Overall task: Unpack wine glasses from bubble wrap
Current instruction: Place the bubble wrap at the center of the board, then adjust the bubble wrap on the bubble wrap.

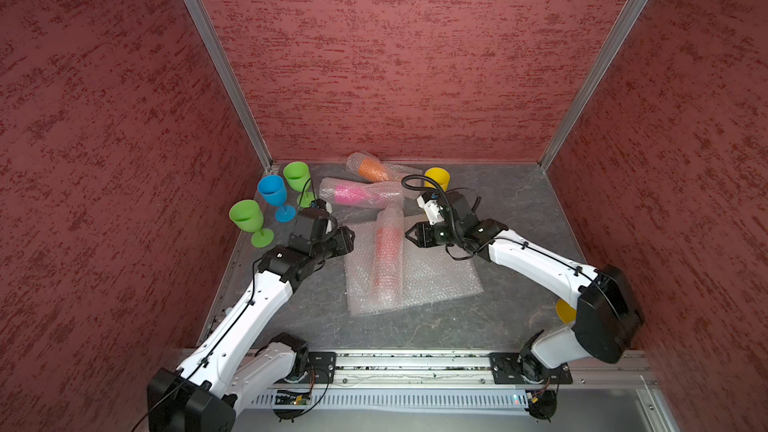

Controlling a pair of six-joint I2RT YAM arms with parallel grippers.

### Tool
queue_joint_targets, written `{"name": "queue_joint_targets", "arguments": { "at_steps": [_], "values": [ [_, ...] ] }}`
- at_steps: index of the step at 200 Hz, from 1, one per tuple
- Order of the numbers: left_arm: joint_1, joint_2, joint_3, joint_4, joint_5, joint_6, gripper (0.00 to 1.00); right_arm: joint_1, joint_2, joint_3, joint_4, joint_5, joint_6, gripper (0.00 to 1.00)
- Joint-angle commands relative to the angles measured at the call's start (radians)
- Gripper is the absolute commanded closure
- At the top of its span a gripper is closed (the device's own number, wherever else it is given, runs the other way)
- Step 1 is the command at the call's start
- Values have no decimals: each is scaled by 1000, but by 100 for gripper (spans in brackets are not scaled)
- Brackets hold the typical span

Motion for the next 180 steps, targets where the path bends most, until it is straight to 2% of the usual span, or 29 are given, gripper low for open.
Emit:
{"name": "queue_joint_targets", "arguments": {
  "at_steps": [1,10,20,32,60,70,98,111,129,150,180],
  "values": [
    [-4,14,0,11,21,10,39,47,39,-1,87,35,18,63],
    [-6,20,0,14,32,6,39,57,52,-6,97,53,33,56],
    [-8,32,-3,17,50,1,39,63,64,-17,105,85,47,39],
    [-24,53,-1,17,70,-4,39,64,66,-38,114,131,68,32],
    [-132,149,70,-42,47,-21,36,52,14,-126,186,222,136,32],
    [-201,197,117,-93,-34,-40,32,33,-14,-157,209,229,167,32],
    [-393,383,275,-218,-254,-82,11,-45,-128,-263,279,249,239,30],
    [-450,490,364,-287,-335,-105,7,-80,-165,-303,292,247,255,29],
    [-478,608,441,-351,-409,-134,5,-119,-212,-345,299,244,263,29],
    [-462,685,465,-344,-400,-145,3,-148,-264,-390,316,242,269,28],
    [-402,719,435,-216,-211,-142,2,-172,-278,-421,323,220,252,28]
  ]
}}
